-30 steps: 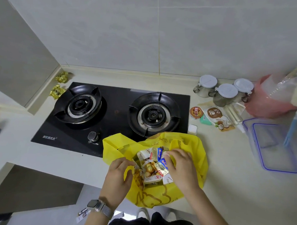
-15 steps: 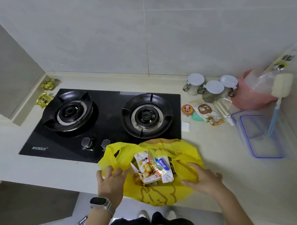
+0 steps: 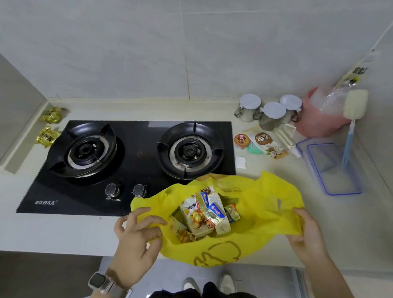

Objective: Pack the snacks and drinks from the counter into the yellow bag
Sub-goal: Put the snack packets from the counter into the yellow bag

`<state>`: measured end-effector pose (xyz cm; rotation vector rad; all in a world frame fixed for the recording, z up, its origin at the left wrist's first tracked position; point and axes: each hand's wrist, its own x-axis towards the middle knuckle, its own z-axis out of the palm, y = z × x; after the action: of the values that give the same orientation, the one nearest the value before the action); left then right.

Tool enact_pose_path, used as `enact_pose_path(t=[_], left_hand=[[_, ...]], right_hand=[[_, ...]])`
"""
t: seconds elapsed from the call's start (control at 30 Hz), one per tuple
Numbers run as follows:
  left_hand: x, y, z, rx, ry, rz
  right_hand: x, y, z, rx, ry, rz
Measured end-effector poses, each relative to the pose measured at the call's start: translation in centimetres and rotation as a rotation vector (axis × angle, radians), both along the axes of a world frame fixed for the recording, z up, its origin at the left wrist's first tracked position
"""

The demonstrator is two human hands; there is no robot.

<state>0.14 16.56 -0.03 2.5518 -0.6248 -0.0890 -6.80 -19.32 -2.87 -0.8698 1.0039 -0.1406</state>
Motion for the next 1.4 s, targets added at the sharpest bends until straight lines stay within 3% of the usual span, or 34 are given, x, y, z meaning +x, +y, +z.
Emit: enact_pose_path(t=[0.07, 0.13, 0.17, 0.23, 0.27, 0.33, 0.4, 0.5, 0.57, 0.73, 1.0, 1.13, 1.3, 1.4], left_hand=[[-0.5, 0.2, 0.5, -0.033, 0.027, -0.087], [-0.9, 0.3, 0.5, -0.024, 0.102, -0.136], [-1.1, 0.2, 0.4, -0.014, 0.136, -0.144], [-1.4, 0.0, 0.1, -0.002, 0.142, -0.159], [-1.5, -0.2, -0.2, 0.003, 0.123, -0.162], [-1.9, -0.4, -0.7, 0.008, 0.064, -0.123], [-2.1, -1.0, -0.7, 0.05, -0.008, -0.014], [-2.2, -2.1, -0.3, 0.258, -0.04, 0.11], [-1.9, -2.5, -0.4, 0.373, -0.066, 0.101], [0.1, -3.6, -1.5, 0.58, -0.069, -0.044], [3.7, -6.1, -0.8, 0.77, 0.078, -0.032], [5.3, -6.7, -0.1, 0.662, 0.037, 0.194], [5.1, -8.5, 0.1, 0.541, 0.129, 0.195], [5.1, -9.5, 0.6, 0.428, 0.227, 0.161]], right_hand=[[-0.7, 0.1, 0.0, -0.324, 0.237, 0.148], [-1.1, 0.6, 0.1, -0.772, 0.467, 0.304], [-1.2, 1.0, 0.6, -1.008, 0.495, 0.299], [-1.1, 2.4, 2.5, -1.338, 0.308, 0.141], [-0.6, 3.8, 4.0, -1.352, 0.142, 0.046], [0.8, 6.7, 6.2, -1.126, -0.252, 0.017], [2.4, 9.2, 7.1, -0.931, -0.399, 0.303], [4.2, 11.0, 4.2, -0.979, -0.085, 1.104], [4.9, 11.0, 1.5, -1.113, 0.131, 1.273], [6.4, 9.5, -0.3, -1.302, 0.366, 1.169], [9.8, 2.9, -1.6, -1.258, 0.198, 1.144], [10.5, 1.0, -2.2, -1.261, 0.203, 1.269], [11.0, -0.8, -2.9, -1.301, 0.203, 1.301], [11.3, -1.7, -2.8, -1.344, 0.337, 1.385]])
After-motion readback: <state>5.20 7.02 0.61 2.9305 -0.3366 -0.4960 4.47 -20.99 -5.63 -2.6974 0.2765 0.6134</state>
